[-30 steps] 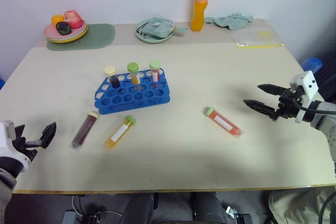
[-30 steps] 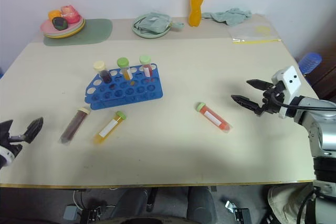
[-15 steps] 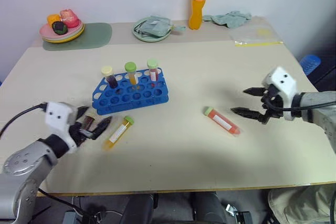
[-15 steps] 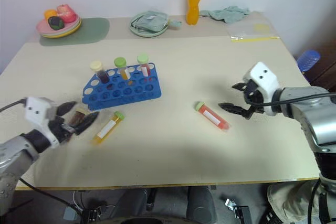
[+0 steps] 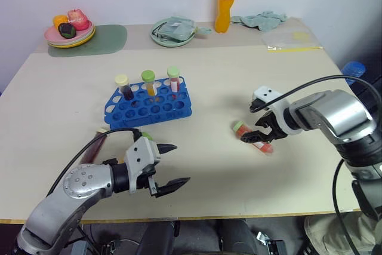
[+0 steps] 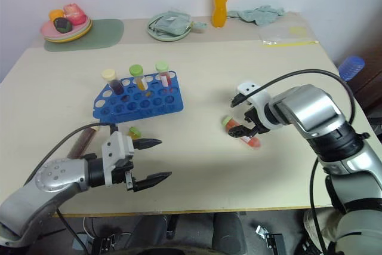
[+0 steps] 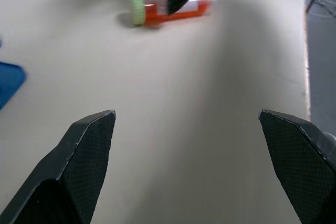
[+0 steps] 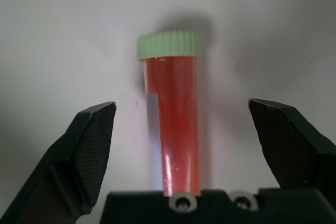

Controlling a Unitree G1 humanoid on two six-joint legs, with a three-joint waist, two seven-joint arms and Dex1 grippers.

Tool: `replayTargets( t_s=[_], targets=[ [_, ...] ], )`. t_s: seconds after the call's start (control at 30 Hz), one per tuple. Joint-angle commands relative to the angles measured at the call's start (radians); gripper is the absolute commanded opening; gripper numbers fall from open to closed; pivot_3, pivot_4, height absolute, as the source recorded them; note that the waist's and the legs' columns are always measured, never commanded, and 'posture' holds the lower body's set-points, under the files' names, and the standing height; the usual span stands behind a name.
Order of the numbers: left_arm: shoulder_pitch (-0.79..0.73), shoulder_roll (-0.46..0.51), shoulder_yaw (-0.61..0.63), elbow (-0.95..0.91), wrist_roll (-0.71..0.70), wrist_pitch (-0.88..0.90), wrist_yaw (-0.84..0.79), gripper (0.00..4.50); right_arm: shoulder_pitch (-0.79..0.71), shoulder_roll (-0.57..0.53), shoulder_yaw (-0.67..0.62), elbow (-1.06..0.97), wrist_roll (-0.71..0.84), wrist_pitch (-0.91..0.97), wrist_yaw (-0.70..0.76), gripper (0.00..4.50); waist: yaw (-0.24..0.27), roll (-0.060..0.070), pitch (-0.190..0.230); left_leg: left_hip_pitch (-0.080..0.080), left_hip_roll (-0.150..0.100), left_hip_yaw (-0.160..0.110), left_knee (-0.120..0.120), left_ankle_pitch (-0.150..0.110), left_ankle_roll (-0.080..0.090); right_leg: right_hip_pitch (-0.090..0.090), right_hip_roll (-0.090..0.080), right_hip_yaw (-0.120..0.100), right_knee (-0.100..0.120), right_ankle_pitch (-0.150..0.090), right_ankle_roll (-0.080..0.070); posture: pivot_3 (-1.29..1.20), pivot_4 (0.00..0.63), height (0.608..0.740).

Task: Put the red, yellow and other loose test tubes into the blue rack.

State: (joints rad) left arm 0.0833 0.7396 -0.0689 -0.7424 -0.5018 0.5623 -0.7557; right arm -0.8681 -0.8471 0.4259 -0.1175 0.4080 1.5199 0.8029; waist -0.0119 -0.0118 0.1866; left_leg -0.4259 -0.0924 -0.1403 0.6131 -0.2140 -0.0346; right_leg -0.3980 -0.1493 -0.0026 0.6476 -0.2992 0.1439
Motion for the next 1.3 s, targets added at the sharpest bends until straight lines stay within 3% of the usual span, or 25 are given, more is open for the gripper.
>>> replayTargets(
  t_s=[0.03,0.17,0.2,0.3,0.4,0.5,0.6,0.77,1.0,1.3],
  targets=[
    [0.023,-0.014,-0.009,-0.015,0.018,-0.039,0.004,4.50,-0.050,0.012,0.019,0.024,-0.008,0.028,-0.025,3.07,0.000,0.000,0.000,0.000,0.000,0.000,0.000,0.000,0.000,0.000,0.000,0.000,0.000,0.000,0.000,0.00,0.150,0.740],
    [0.077,-0.024,0.003,0.020,0.052,-0.099,-0.008,4.50,-0.075,0.009,0.039,-0.003,0.017,0.035,-0.015,0.99,0.001,0.000,0.000,0.000,0.000,0.000,0.000,0.000,0.000,0.000,0.000,0.000,0.000,0.002,0.004,0.00,0.150,0.740],
    [0.094,-0.030,0.016,0.032,0.051,-0.114,-0.008,4.50,-0.063,0.003,0.019,-0.035,0.016,-0.030,-0.003,0.73,0.001,0.000,0.000,0.000,0.000,0.000,0.000,0.000,0.000,0.000,0.000,0.000,0.000,0.002,0.004,0.00,0.150,0.740],
    [0.134,-0.043,0.051,0.068,0.058,-0.151,-0.006,4.50,-0.007,-0.017,-0.049,-0.128,0.002,-0.249,0.029,0.73,0.000,0.000,0.000,0.000,0.000,0.000,0.000,0.000,0.000,-0.001,0.000,0.000,0.000,0.002,0.004,0.00,0.150,0.740],
    [0.164,-0.104,0.126,0.133,0.049,-0.193,0.044,4.50,0.149,0.094,-0.243,-0.231,0.024,-0.631,0.028,0.73,0.001,0.000,0.000,0.000,0.000,0.000,0.000,0.000,0.000,0.000,0.000,0.000,0.000,0.002,0.004,0.00,0.150,0.740],
    [0.155,-0.181,0.201,0.200,0.038,-0.224,0.107,4.50,0.244,0.277,-0.361,-0.272,0.084,-0.781,-0.042,0.73,-0.002,0.000,0.000,0.001,0.000,0.000,0.000,0.000,0.000,0.001,0.000,0.000,0.001,0.003,0.005,0.00,0.150,0.740],
    [0.114,-0.246,0.266,0.291,0.050,-0.261,0.171,4.50,0.306,0.514,-0.363,-0.195,0.034,-0.944,-0.200,0.73,-0.003,-0.001,-0.001,0.002,0.000,-0.001,0.001,0.001,-0.001,0.001,0.001,0.000,0.003,0.004,0.005,0.00,0.150,0.740],
    [0.055,-0.277,0.292,0.373,0.064,-0.308,0.179,4.50,0.330,0.743,-0.221,0.063,-0.212,-1.408,-0.308,0.73,-0.004,-0.001,-0.001,0.006,0.000,-0.001,0.001,0.002,-0.004,0.002,0.004,0.000,0.003,0.007,0.003,0.00,0.150,0.740],
    [-0.003,-0.291,0.288,0.396,0.072,-0.345,0.194,4.50,0.273,0.933,-0.215,0.389,-0.290,-1.657,-0.407,0.73,-0.009,0.000,-0.001,0.006,0.005,-0.001,-0.001,0.007,-0.012,0.001,0.013,0.004,0.003,0.010,-0.001,0.00,0.150,0.740],
    [0.005,-0.289,0.227,0.310,0.096,-0.303,0.207,4.50,0.193,0.979,-0.263,0.614,-0.313,-1.777,-0.456,0.73,-0.021,0.000,-0.001,0.007,0.007,-0.001,-0.003,0.007,-0.012,0.000,0.016,0.005,0.004,0.011,-0.003,0.00,0.150,0.740]
  ],
)
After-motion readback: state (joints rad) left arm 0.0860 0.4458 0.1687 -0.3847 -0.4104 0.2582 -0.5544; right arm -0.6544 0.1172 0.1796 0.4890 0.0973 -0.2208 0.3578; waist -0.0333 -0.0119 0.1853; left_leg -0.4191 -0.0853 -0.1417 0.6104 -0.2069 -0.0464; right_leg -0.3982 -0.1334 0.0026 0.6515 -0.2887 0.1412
